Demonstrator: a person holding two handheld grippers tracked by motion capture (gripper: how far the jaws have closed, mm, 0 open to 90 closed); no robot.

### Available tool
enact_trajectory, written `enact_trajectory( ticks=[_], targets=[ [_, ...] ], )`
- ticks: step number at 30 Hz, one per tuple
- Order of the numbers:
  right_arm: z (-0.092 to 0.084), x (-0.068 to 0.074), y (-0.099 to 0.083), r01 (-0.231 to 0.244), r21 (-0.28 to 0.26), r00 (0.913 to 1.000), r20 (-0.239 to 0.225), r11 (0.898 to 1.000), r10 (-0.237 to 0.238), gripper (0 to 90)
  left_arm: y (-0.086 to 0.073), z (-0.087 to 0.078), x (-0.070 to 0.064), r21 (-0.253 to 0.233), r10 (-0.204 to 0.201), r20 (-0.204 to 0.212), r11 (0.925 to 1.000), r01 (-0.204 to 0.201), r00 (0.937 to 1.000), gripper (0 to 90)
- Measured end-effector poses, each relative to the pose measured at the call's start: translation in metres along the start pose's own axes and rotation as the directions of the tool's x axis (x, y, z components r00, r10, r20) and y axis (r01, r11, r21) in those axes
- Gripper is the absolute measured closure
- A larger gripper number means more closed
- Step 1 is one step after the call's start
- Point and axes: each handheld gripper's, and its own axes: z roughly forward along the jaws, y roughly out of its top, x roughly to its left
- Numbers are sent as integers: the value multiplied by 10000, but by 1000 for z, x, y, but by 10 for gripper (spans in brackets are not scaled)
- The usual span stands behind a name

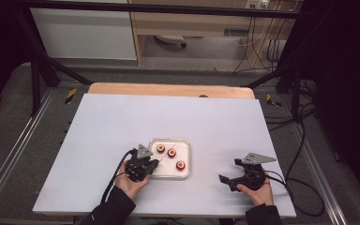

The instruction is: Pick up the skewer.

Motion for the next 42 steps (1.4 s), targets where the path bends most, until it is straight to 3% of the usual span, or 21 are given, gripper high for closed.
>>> enact_trajectory(
  ticks=[14,21,29,36,42],
  targets=[
    [-1,0,0,42,11,10000,-1,10000,-42,9,3,-14,5,-710,34,134,9975,-25,9999,887],
    [0,1,0,53,49,10000,4,10000,-53,9,6,-25,7,-1142,340,343,9930,-299,9988,887],
    [0,1,1,145,25,9999,52,9999,-145,5,9,-30,3,-1194,771,525,9903,-704,9956,887],
    [2,8,6,485,82,9988,97,9988,-486,5,14,-35,1,-1112,1252,830,9870,-1157,9887,887],
    [6,18,13,1142,357,9930,275,9928,-1152,6,19,-38,-1,-1066,1612,1029,9829,-1502,9815,887]
  ],
)
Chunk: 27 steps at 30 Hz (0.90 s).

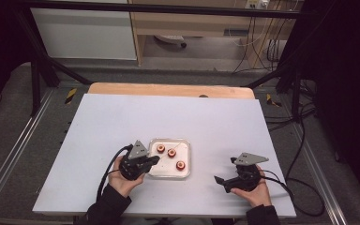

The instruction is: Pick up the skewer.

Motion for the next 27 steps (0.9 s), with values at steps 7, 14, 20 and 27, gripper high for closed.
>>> enact_trajectory(
  ticks=[7,14,20,27],
  targets=[
    [2,12,12,881,119,9957,263,9960,-884,20,5,-1,-2,136,309,291,9994,-313,9991,887],
    [7,23,24,1797,399,9819,538,9829,-1817,34,13,1,-6,301,812,554,9961,-829,9952,887],
    [8,34,39,2831,577,9553,721,9574,-2868,53,22,4,-12,485,1205,772,9910,-1244,9897,887],
    [11,46,51,3946,766,9129,809,9157,-4001,86,34,11,-24,735,1756,1004,9803,-1833,9793,887]
  ],
)
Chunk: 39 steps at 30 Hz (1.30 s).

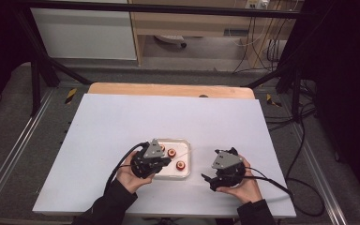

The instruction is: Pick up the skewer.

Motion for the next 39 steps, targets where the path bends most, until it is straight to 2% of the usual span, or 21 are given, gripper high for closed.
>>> enact_trajectory(
  ticks=[1,3,5,6,7,9,11,14,21,22,25,26,28,29,30,31,32,35,36,37,39],
  targets=[
    [1,2,4,416,-11,9991,30,9991,-416,100,2,2,-2,37,62,51,10000,-62,10000,887],
    [1,4,6,619,21,9981,29,9981,-619,111,6,5,-5,116,181,114,9998,-183,9998,887],
    [2,9,11,1382,107,9904,73,9903,-1383,150,9,8,-9,192,354,193,9992,-357,9992,887],
    [2,9,11,1382,107,9904,73,9903,-1383,150,11,10,-11,211,404,229,9989,-409,9989,887],
    [2,11,13,1801,71,9836,99,9836,-1802,180,12,12,-13,237,472,264,9986,-478,9985,888],
    [3,12,13,2009,78,9795,128,9796,-2010,193,14,15,-16,290,556,367,9980,-567,9978,888],
    [4,13,13,2577,88,9660,173,9662,-2578,242,16,18,-19,382,673,413,9969,-688,9969,887],
    [5,14,13,2846,128,9584,171,9586,-2848,279,20,22,-24,451,779,493,9958,-801,9957,887],
    [5,16,10,4139,257,9099,174,9099,-4144,414,28,30,-32,557,1026,692,9927,-1066,9923,887],
    [5,17,9,4211,283,9066,157,9066,-4217,430,29,31,-34,554,1044,728,9925,-1086,9919,887],
    [6,18,8,4657,413,8842,183,8840,-4667,473,31,33,-37,564,1126,828,9915,-1175,9902,887],
    [6,18,8,4902,496,8709,128,8702,-4913,498,32,33,-38,532,1128,856,9916,-1176,9899,888],
    [6,19,7,4956,519,8678,118,8670,-4967,508,33,35,-40,527,1151,933,9913,-1204,9890,887],
    [6,19,7,5116,510,8585,110,8577,-5127,528,34,35,-41,558,1196,953,9905,-1253,9882,887],
    [7,19,6,5375,519,8426,61,8416,-5385,566,35,35,-41,552,1220,957,9903,-1276,9879,887],
    [7,19,6,5375,519,8426,61,8416,-5385,566,35,35,-42,531,1229,994,9903,-1286,9874,887],
    [8,20,6,5551,500,8312,31,8303,-5559,587,35,36,-42,517,1232,1021,9903,-1289,9871,887],
    [8,21,4,5824,580,8122,10,8109,-5834,642,36,36,-44,566,1305,1092,9889,-1372,9854,887],
    [9,21,4,6005,589,7989,-28,7974,-6014,675,36,37,-45,579,1316,1105,9887,-1386,9851,887],
    [9,21,4,6005,589,7989,-28,7974,-6014,675,36,37,-45,607,1340,1121,9881,-1414,9846,887],
    [10,22,3,6229,573,7817,-77,7802,-6236,716,36,38,-45,636,1340,1163,9878,-1420,9841,887]
  ],
)
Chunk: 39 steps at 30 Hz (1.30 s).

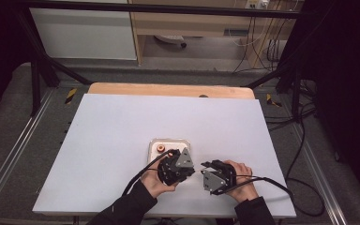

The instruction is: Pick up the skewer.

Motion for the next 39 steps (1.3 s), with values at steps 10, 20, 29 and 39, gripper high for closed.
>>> enact_trajectory(
  ticks=[10,20,29,39],
  targets=[
    [1,3,0,325,-23,9993,-165,9995,-325,854,0,3,-1,6,10,94,10000,-10,10000,887],
    [1,4,1,984,157,9950,-214,9950,-980,889,-1,5,2,62,-33,226,10000,31,9997,883],
    [2,2,7,1953,838,9803,140,9772,-1971,889,6,12,13,1657,-534,278,9850,480,9982,681],
    [7,-1,20,2945,1231,9538,245,9477,-2996,887,9,20,16,2451,-832,179,9665,763,9964,817]
  ],
)
